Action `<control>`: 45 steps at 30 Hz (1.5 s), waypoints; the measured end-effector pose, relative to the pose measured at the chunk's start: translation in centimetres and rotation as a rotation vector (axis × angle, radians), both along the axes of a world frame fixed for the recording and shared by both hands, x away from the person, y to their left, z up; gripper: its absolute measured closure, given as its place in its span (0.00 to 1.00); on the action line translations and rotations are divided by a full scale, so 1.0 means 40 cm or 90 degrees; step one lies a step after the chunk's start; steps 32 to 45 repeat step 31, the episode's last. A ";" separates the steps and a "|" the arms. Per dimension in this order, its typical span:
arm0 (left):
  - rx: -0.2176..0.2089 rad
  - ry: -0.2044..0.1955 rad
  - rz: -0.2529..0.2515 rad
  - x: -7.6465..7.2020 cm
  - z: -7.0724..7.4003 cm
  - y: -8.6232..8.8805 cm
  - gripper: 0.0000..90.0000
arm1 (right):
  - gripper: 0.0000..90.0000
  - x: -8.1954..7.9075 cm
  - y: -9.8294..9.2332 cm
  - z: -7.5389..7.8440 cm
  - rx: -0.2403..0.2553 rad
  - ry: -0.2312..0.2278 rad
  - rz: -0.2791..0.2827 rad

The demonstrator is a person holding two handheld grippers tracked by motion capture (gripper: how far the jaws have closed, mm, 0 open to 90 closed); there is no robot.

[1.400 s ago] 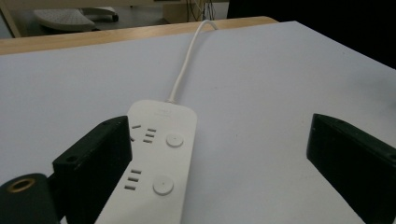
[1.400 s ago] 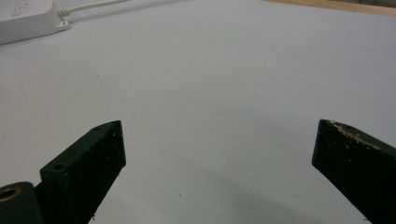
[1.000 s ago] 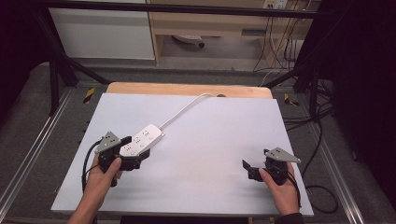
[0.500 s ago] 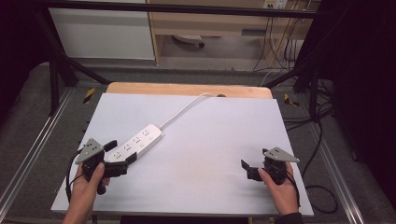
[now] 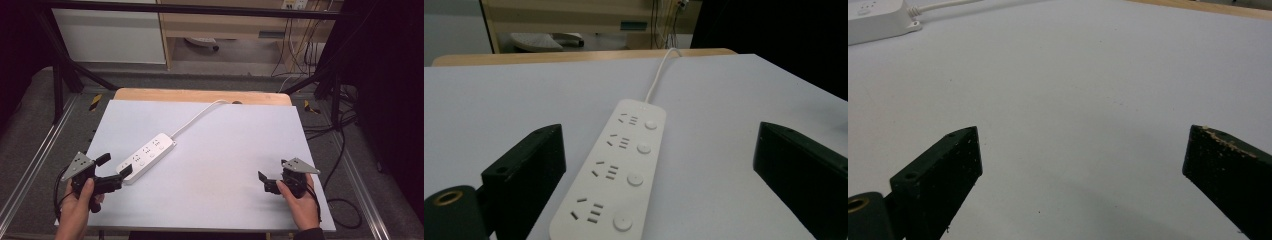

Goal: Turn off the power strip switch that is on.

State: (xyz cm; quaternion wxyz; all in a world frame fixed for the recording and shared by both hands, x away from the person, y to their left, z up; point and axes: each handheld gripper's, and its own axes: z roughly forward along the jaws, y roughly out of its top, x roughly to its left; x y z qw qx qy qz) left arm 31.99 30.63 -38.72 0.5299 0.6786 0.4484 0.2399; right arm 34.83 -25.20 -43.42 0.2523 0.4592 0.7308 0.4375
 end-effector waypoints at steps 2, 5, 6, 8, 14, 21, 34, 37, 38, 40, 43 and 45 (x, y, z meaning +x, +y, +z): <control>0.000 0.003 0.005 -0.003 -0.002 0.010 0.07 | 0.03 0.000 0.000 0.000 0.000 0.000 0.000; 0.002 0.003 0.013 -0.005 -0.005 0.024 0.07 | 0.03 0.000 0.000 0.001 0.001 0.000 -0.001; 0.003 0.005 0.014 -0.006 -0.007 0.029 0.07 | 0.03 0.000 -0.001 0.001 0.000 -0.001 -0.001; 0.004 0.009 0.021 -0.005 -0.011 0.041 0.07 | 0.03 0.000 -0.002 0.001 0.001 0.000 -0.002; -0.003 0.029 0.040 -0.003 -0.026 0.081 0.08 | 0.03 0.001 -0.003 0.000 -0.001 -0.003 -0.004; 0.008 0.062 0.062 0.010 -0.061 0.108 0.09 | 0.03 0.003 -0.003 -0.004 -0.007 -0.001 -0.008; 0.029 0.076 0.047 0.023 -0.082 0.092 0.10 | 0.05 0.018 -0.023 -0.038 -0.048 0.061 -0.063; 0.029 0.076 0.047 0.023 -0.082 0.092 0.10 | 0.05 0.018 -0.023 -0.038 -0.048 0.061 -0.063; 0.029 0.076 0.047 0.023 -0.082 0.092 0.10 | 0.05 0.018 -0.023 -0.038 -0.048 0.061 -0.063; 0.029 0.076 0.047 0.023 -0.082 0.092 0.10 | 0.05 0.018 -0.023 -0.038 -0.048 0.061 -0.063; 0.029 0.076 0.047 0.023 -0.082 0.092 0.10 | 0.05 0.018 -0.023 -0.038 -0.048 0.061 -0.063; 0.029 0.076 0.047 0.023 -0.082 0.092 0.10 | 0.05 0.018 -0.023 -0.038 -0.048 0.061 -0.063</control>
